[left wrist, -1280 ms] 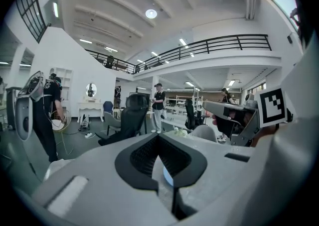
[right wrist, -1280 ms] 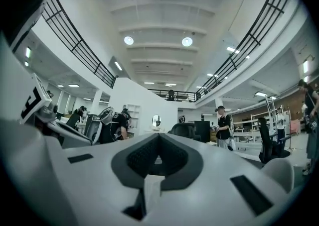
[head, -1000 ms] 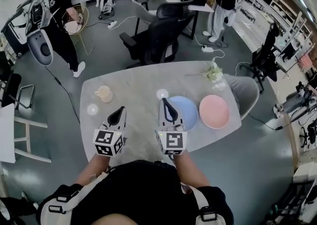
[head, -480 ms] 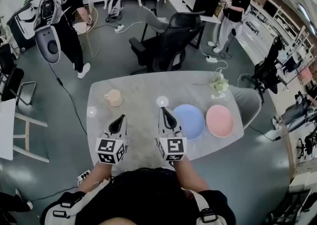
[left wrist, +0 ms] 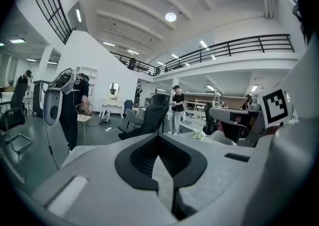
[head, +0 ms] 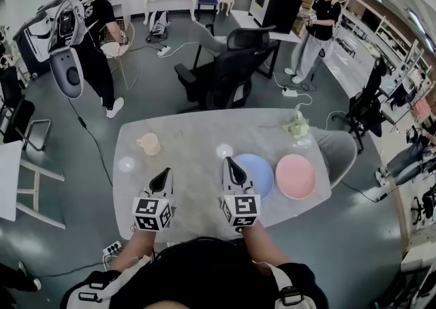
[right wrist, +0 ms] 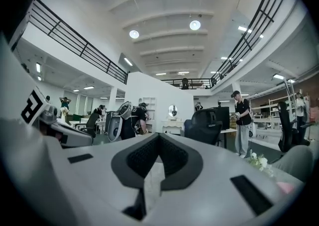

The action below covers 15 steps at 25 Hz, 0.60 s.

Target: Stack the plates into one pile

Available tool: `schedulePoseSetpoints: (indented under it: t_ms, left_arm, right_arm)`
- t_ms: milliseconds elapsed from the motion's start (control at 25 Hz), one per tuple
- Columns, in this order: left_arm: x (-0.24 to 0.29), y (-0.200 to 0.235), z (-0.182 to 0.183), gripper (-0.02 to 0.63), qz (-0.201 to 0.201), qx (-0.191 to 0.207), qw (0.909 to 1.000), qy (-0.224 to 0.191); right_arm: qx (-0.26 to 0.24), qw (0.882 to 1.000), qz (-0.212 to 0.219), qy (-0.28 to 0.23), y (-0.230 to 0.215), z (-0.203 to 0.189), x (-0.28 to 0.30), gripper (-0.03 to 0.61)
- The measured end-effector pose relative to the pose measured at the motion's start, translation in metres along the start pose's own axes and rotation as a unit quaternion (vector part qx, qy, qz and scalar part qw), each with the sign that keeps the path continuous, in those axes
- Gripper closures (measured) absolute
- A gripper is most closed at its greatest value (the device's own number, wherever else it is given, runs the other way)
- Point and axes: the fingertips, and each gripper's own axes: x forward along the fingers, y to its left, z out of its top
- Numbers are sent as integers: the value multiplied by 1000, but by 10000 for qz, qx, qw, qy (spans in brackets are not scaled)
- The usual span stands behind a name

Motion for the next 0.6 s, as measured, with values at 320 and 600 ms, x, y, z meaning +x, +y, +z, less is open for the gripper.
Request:
schedulePoseSetpoints:
  t_ms: [320,600]
  left_arm:
    - [63,-151,-11,611,456,0,9989,-55]
    - [96,-285,-20,611,764,65,9969,171]
  right_arm:
    - [212,9995,201,89,-177,-52,-65,569]
    - [240,9954,851,376,-279,-65,-104,571]
